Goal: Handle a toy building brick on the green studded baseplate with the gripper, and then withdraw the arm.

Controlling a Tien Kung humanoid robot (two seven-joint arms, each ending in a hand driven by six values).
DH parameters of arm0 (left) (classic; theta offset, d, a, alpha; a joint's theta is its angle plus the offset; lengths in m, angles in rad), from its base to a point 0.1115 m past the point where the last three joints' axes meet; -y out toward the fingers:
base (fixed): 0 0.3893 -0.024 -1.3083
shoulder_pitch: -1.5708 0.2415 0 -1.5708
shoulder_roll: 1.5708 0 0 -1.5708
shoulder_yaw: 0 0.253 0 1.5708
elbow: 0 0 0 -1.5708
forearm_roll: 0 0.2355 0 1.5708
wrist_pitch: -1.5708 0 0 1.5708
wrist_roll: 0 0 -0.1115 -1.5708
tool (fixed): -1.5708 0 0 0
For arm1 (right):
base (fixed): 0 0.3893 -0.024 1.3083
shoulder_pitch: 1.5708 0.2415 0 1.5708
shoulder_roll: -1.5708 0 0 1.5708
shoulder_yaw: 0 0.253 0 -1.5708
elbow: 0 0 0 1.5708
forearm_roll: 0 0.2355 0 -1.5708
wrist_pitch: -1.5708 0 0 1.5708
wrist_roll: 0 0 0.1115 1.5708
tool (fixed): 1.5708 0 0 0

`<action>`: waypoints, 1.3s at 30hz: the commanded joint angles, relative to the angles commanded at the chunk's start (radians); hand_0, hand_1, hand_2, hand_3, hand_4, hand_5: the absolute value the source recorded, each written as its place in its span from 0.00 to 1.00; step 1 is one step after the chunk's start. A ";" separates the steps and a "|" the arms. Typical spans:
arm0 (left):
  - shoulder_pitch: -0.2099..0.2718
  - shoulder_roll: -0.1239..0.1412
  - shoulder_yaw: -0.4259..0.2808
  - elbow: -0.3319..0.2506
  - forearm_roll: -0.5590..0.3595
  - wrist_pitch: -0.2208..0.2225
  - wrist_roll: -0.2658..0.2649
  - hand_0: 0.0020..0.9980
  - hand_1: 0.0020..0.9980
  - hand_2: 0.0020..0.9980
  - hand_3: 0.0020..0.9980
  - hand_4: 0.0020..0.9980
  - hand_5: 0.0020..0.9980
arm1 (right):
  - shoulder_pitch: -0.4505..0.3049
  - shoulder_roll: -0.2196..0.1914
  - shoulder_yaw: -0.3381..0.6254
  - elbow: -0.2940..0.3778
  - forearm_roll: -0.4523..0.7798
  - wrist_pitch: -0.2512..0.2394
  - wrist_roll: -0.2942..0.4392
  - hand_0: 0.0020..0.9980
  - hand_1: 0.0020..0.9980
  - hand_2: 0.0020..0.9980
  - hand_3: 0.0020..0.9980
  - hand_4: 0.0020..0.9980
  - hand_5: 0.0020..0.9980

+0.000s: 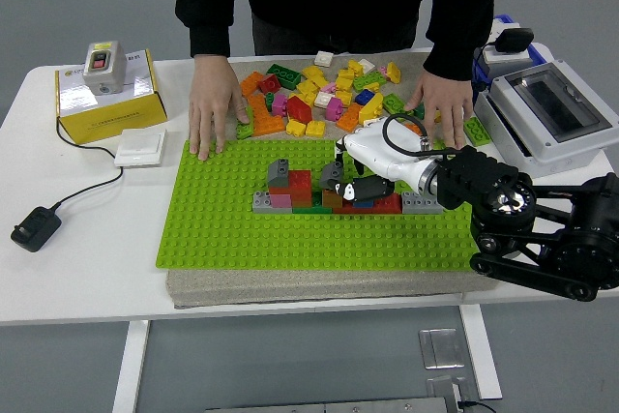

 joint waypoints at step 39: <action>-0.005 -0.001 0.009 0.000 -0.006 -0.001 -0.008 0.67 0.63 0.61 0.66 0.25 0.68 | 0.016 0.015 -0.055 -0.062 0.016 -0.038 0.055 0.08 0.12 0.44 0.54 0.57 0.58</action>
